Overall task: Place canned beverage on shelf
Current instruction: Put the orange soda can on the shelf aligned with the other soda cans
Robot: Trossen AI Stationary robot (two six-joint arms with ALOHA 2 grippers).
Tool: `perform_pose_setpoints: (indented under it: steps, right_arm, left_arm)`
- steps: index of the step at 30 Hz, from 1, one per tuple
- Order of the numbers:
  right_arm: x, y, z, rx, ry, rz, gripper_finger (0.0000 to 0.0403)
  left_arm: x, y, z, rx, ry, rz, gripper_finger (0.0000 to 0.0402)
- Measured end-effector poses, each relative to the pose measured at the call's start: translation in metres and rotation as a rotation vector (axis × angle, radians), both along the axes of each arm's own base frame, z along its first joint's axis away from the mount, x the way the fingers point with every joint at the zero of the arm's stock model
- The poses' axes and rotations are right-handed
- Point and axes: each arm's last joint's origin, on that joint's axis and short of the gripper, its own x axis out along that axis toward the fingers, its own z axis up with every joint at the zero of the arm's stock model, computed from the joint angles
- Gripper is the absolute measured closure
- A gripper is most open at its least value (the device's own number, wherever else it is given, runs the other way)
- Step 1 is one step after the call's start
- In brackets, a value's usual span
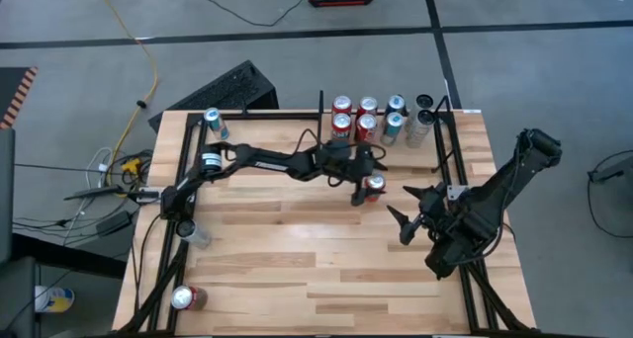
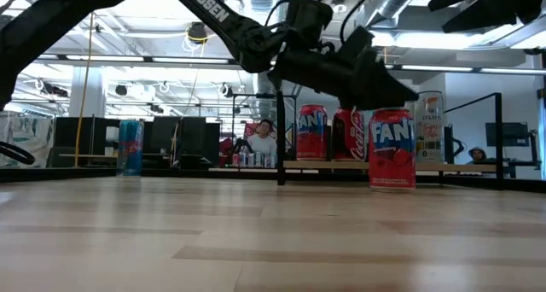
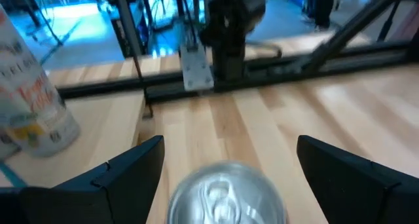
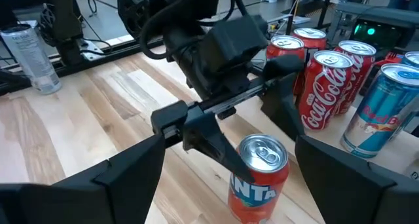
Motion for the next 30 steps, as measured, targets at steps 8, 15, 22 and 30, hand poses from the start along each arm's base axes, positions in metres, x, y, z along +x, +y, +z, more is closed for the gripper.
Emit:
perform_pose_setpoints:
  steps: [8,15,22,30]
  right_arm:
    - [0.001,-0.002,0.0,-0.022,0.02,-0.002,0.0035]
    - [0.001,-0.002,0.0,-0.024,0.024,-0.002,0.0035]
    - [0.001,-0.002,0.0,-0.023,0.024,-0.002,0.0035]
    - [0.001,-0.002,0.0,-0.02,0.026,-0.001,0.0035]
  left_arm:
    - [-0.002,0.003,-0.008,0.036,0.07,0.053,0.0068]
    - [-0.003,0.004,-0.012,0.027,0.116,0.048,0.0068]
    - [-0.004,0.003,-0.016,0.018,0.156,0.045,0.0085]
    - [-0.004,0.004,-0.015,-0.001,0.154,0.051,0.0123]
